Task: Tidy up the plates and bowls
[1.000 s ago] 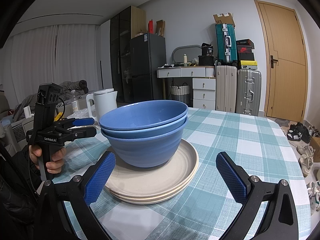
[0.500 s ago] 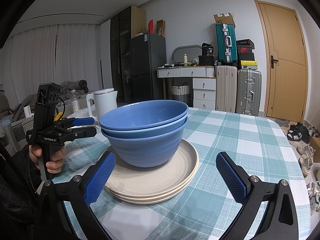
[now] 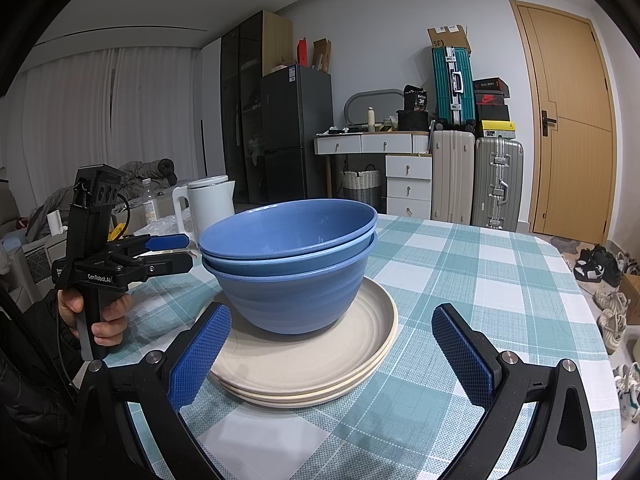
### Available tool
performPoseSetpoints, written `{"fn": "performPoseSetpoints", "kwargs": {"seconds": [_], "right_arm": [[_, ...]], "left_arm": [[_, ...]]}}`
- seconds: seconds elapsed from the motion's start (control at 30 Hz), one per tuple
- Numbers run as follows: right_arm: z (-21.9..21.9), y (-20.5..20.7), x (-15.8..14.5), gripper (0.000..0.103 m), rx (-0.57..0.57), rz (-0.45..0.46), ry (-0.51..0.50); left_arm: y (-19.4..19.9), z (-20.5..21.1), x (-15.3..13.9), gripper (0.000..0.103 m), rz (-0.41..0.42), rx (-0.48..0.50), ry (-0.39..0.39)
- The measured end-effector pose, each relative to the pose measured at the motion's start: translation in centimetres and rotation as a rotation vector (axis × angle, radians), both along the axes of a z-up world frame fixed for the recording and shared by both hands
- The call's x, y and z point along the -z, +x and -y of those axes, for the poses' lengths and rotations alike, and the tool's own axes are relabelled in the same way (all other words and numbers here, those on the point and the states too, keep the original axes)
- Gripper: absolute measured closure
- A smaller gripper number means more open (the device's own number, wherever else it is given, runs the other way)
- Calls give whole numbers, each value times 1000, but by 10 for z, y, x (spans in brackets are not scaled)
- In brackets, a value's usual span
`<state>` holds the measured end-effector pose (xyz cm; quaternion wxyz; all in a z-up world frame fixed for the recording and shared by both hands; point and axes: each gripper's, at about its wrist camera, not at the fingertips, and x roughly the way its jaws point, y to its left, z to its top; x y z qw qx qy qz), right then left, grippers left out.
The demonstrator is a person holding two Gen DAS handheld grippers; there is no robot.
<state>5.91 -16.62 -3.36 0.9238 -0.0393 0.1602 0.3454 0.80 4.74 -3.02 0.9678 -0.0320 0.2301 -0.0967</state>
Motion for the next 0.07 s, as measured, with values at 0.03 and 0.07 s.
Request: {"fn": "performPoseSetpoints", "kwargs": {"seconds": [0.03, 0.07], "right_arm": [[0, 0, 1, 0, 1, -1, 0], [0, 0, 1, 0, 1, -2, 0]], "left_arm": [[0, 0, 0, 1, 0, 0, -1], [0, 0, 0, 1, 0, 1, -2]]}}
